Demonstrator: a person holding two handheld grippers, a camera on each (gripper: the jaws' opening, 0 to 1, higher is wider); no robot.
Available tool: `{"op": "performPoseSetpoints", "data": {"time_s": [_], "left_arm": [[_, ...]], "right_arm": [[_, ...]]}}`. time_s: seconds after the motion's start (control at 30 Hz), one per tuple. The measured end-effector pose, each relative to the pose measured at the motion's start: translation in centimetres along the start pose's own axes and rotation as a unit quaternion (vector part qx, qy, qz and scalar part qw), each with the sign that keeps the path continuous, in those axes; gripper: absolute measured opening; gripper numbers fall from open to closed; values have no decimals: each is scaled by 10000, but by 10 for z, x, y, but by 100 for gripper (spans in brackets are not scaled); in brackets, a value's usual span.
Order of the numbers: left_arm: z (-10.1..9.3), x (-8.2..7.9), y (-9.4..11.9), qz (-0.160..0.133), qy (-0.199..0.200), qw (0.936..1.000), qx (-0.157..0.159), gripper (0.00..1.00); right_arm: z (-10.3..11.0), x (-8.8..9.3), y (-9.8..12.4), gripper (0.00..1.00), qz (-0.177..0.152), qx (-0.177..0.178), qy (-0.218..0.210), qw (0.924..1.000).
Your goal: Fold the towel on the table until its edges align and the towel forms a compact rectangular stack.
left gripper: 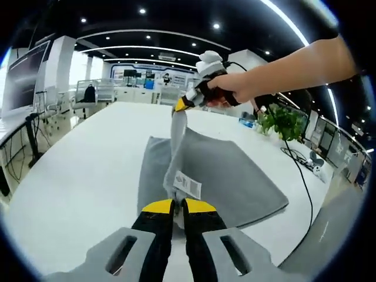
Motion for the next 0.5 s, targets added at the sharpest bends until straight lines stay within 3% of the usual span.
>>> {"op": "performPoseSetpoints", "data": {"time_s": [0.37, 0.5], "left_arm": [[14, 24, -9, 233, 45, 9996, -120, 6], [14, 26, -8, 312, 43, 9994, -155, 6]], "right_arm": [[2, 8, -20, 2, 55, -49, -70, 9999], [5, 10, -28, 2, 80, -92, -34, 9999]]}}
Point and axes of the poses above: the point that each gripper's makers call its tool centre point, and the gripper's own axes: y roughly backward along the fingers, z roughly to its left, x roughly out of its underside, the point moved 7 cm from there along y, roughly backward along the fingers, and after that the axes turned 14 degrees about -x, right-handed, at the moved point
